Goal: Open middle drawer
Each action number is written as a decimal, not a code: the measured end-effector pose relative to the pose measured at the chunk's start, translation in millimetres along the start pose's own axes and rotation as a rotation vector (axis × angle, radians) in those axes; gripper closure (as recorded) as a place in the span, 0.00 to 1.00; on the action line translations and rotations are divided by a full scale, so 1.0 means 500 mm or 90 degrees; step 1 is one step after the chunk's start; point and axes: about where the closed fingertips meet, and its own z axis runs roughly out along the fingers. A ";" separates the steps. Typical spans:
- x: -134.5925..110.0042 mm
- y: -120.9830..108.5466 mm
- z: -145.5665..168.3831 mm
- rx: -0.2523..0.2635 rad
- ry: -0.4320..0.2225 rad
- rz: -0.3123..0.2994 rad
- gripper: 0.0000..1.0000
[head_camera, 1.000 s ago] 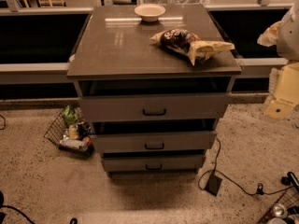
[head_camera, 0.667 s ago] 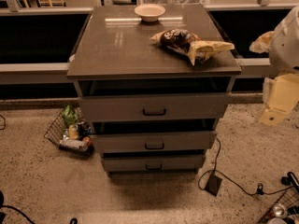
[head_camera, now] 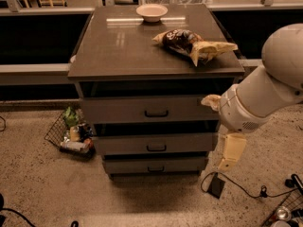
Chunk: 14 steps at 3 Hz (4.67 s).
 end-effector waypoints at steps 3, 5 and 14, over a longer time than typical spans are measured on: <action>0.016 0.002 0.134 -0.010 -0.047 -0.057 0.00; 0.038 -0.026 0.396 -0.004 -0.206 -0.086 0.00; 0.233 -0.277 0.732 0.033 -0.141 -0.117 0.00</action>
Offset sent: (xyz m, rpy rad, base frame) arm 0.0035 0.0018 -0.0080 0.0399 -0.0103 0.0245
